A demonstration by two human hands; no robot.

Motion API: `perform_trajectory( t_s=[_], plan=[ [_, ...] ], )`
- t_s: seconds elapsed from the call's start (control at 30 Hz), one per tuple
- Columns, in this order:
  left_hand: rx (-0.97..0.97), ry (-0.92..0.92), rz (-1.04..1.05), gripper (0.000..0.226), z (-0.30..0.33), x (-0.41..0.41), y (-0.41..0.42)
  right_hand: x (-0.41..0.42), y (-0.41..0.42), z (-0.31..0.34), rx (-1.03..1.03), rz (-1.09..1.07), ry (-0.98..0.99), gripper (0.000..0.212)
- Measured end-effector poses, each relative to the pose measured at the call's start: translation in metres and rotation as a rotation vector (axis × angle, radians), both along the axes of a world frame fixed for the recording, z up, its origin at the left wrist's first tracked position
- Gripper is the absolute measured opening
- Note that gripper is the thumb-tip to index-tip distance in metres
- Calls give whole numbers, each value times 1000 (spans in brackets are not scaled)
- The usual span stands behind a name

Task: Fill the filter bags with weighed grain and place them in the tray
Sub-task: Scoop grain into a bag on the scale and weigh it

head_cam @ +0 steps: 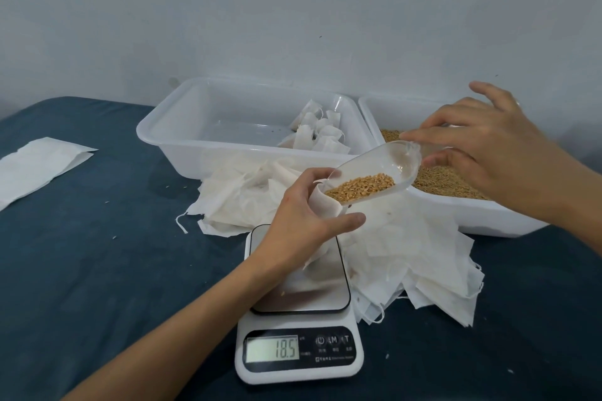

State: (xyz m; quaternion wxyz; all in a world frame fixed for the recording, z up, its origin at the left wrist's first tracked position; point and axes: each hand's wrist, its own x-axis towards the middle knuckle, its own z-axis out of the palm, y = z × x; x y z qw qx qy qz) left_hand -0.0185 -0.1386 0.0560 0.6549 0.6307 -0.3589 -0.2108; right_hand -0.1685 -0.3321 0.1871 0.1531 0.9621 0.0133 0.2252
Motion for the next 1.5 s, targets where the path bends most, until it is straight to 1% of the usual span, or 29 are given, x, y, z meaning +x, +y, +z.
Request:
perform_trajectory(
  t_s=[0.1, 0.37, 0.6, 1.3, 1.5],
  plan=[
    [0, -11, 1, 63, 1, 0, 0, 0, -1, -1, -2, 8, -3, 37],
    [9, -22, -6, 62, 1, 0, 0, 0, -2, -2, 8, 12, -6, 40],
    [15, -20, -10, 63, 1, -1, 0, -1, 1, -1, 12, 14, -9, 36],
    [8, -27, 0, 63, 2, -1, 1, 1, -1, -4, 5, 18, -15, 38],
    [-10, -17, -3, 59, 3, -1, 1, 0, -6, -8, 16, 11, -6, 39]
  ],
)
